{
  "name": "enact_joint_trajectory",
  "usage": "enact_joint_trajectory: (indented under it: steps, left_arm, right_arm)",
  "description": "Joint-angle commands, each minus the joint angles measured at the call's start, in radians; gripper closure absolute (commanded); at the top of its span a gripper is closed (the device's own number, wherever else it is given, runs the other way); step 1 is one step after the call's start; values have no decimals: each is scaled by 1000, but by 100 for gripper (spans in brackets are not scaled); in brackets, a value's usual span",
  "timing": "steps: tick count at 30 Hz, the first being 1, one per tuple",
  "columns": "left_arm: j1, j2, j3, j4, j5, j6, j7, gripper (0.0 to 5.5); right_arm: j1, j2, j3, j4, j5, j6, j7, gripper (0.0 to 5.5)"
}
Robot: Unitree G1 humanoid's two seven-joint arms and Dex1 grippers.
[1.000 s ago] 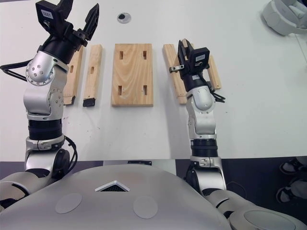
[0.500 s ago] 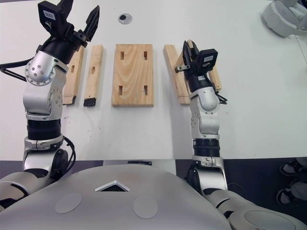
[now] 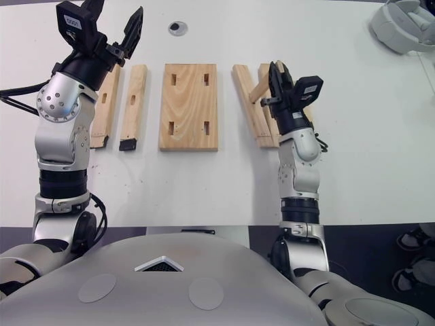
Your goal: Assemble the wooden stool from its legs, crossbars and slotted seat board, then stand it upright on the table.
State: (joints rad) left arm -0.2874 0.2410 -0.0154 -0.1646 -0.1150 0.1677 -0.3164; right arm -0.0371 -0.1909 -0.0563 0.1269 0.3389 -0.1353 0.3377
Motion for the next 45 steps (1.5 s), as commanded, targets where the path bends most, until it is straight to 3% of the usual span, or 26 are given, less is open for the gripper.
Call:
enact_joint_trajectory:
  steps: [1,9,14,17,24,36,41,45]
  left_arm:
    - [15,12,-5,-5,10,-1,-9,200]
    - [13,12,-5,-1,12,-5,-10,200]
    - [13,10,-4,0,14,-6,-9,200]
    - [10,8,-4,5,16,-10,-4,200]
    - [28,3,-5,-9,20,-8,8,200]
    - [38,1,-6,-16,24,-7,17,200]
    - [38,-1,-7,-17,26,-8,21,200]
    - [39,-1,-7,-17,27,-9,23,200]
  right_arm:
    - [155,-49,81,149,-183,211,-87,508]
    - [143,-14,52,18,-112,84,-94,508]
    - [153,-26,63,-47,-132,94,-76,416]
    - [166,-50,93,-70,-183,221,-88,345]
    - [172,-106,94,-374,-163,605,-86,223]
    - [137,-70,29,-546,-105,1128,-157,223]
    - [121,-115,45,-532,-144,1152,-171,326]
    - [118,-119,58,-528,-167,1110,-167,343]
